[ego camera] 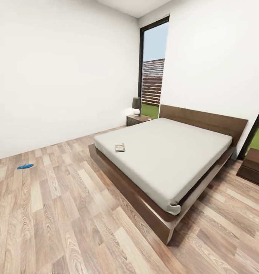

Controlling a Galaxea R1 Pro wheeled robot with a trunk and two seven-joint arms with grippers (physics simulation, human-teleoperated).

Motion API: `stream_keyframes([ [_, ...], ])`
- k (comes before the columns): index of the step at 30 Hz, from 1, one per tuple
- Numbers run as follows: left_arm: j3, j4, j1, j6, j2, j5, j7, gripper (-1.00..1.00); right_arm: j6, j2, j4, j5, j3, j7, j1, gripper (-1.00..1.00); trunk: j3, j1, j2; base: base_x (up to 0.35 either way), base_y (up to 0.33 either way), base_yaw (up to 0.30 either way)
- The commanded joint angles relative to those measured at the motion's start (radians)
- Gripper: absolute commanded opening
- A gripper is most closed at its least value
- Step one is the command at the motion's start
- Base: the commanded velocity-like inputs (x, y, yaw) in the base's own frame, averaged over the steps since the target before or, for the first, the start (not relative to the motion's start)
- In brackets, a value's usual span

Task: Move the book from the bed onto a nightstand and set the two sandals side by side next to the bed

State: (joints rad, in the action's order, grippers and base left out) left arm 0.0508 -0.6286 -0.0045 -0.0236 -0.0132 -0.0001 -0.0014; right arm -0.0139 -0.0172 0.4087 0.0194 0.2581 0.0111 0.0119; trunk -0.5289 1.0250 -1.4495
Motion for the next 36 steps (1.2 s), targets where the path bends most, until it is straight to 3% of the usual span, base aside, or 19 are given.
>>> stream_keyframes([
  [1, 0.003, 0.0, -0.001, -0.002, -0.001, 0.0, 0.0, 1.0, -0.001, 0.0, 0.0, 0.002, 0.003, 0.001, 0.0, 1.0, -0.001, 0.0, 0.0, 0.003, 0.0, 0.293],
  [36, 0.003, 0.0, -0.001, -0.002, -0.002, -0.001, 0.0, 1.0, -0.001, 0.0, 0.0, -0.002, 0.003, 0.001, 0.0, 1.0, -0.001, 0.0, 0.0, 0.034, 0.0, 0.293],
])
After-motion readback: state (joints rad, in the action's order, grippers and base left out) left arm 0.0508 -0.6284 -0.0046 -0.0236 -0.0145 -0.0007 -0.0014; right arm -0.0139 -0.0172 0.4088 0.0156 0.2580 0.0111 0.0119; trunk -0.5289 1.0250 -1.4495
